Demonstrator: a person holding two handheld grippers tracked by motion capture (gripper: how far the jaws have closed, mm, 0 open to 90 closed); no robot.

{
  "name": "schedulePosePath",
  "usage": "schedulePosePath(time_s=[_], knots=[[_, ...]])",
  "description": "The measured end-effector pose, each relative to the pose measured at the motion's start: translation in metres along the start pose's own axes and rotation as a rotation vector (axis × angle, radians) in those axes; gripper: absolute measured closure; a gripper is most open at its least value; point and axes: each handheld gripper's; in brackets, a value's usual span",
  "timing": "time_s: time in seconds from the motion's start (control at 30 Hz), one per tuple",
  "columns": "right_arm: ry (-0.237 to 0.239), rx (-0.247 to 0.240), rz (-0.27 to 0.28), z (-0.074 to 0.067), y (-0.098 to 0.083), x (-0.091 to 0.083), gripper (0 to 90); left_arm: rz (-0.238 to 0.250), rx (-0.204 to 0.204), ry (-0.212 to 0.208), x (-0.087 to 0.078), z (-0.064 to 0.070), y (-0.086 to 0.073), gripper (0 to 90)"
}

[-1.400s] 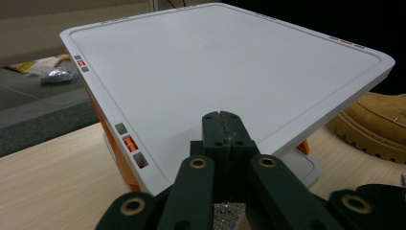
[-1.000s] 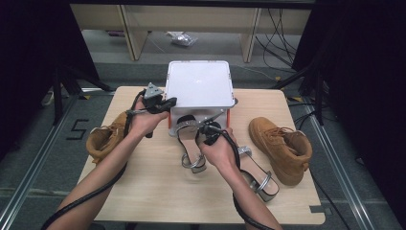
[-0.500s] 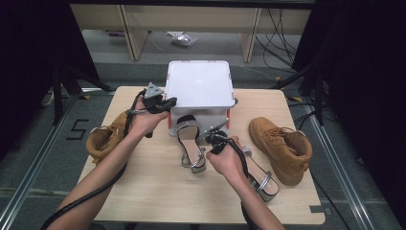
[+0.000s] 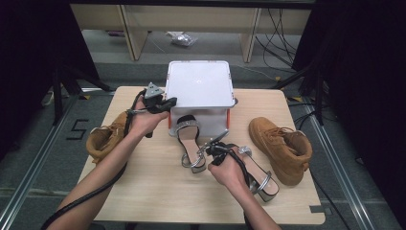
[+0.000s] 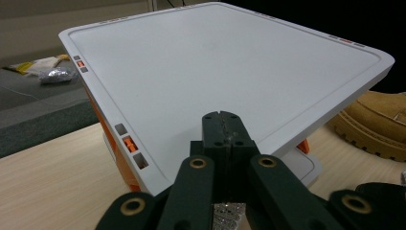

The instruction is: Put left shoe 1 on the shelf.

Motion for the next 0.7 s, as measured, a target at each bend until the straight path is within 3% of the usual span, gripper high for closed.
schedulePosePath(time_s=[0.3,0.5,0.53,0.57,0.67,0.7], knots=[[0.017,-0.033,-0.024,-0.007,-0.009,0.01,90.0,-0.001,0.0,-0.001,0.0,0.0,0.0,89.5],[0.031,-0.023,-0.021,-0.012,-0.011,0.013,90.0,-0.001,0.001,-0.002,0.0,0.0,0.0,89.5],[0.036,-0.057,-0.012,-0.011,-0.01,0.014,90.0,-0.002,0.001,-0.002,0.0,0.0,0.0,89.5],[0.021,-0.033,-0.025,-0.013,-0.01,0.013,90.0,-0.001,0.001,-0.001,0.0,0.0,0.0,89.5],[0.034,-0.023,-0.03,-0.015,-0.01,0.015,90.0,-0.002,0.002,-0.002,0.0,0.0,0.0,89.5],[0.039,-0.048,-0.027,-0.016,-0.009,0.015,90.0,-0.002,0.002,-0.003,0.0,0.0,0.0,89.5]])
Point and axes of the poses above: each handheld gripper's, and its own axes: x roughly forward along the jaws, y roughly out of its top, z roughly to its right, and after that the axes turned 8 degrees about z, right-handed
